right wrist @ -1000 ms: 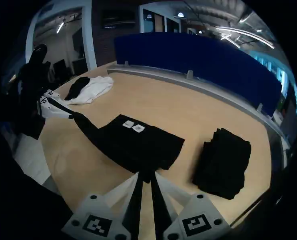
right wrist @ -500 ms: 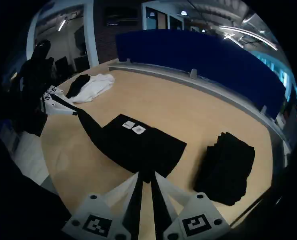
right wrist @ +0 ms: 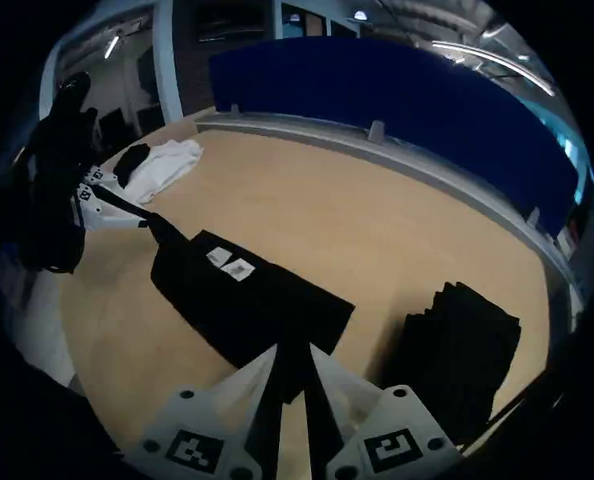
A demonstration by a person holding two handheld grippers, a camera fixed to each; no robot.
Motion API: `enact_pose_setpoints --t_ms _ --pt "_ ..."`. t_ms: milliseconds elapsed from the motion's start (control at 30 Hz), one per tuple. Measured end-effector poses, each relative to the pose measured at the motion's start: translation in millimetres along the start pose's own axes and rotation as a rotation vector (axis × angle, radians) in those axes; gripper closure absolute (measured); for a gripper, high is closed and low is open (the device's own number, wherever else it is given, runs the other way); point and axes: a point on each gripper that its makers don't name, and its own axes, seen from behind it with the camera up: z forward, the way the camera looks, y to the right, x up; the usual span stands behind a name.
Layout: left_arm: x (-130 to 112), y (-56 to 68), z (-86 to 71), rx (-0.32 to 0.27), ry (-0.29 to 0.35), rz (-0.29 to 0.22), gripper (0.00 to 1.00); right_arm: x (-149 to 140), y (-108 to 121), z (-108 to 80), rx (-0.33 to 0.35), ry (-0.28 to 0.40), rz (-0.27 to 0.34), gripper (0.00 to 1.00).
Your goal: Fold towel
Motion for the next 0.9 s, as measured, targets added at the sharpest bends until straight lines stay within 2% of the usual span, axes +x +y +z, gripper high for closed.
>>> enact_pose_setpoints --t_ms 200,467,667,767,900 --pt "-9 -4.9 27.1 -0.011 -0.037 -0.003 0.88 -5 14 29.3 0.000 -0.024 0.037 0.86" --pt "-19 -6.4 40.3 -0.014 -0.048 0.000 0.88 -12 22 43.9 -0.006 -0.025 0.061 0.86" --pt "-22 -14.7 49.8 0.017 -0.044 0.041 0.74 -16 25 54.1 -0.025 -0.028 0.062 0.82" --pt "-21 -19.2 53.0 0.035 -0.043 0.051 0.69 -17 28 56.8 -0.039 -0.026 0.060 0.76" --pt "-20 -25.8 52.1 0.056 -0.040 0.043 0.63 -17 33 58.3 -0.062 -0.023 0.048 0.59"
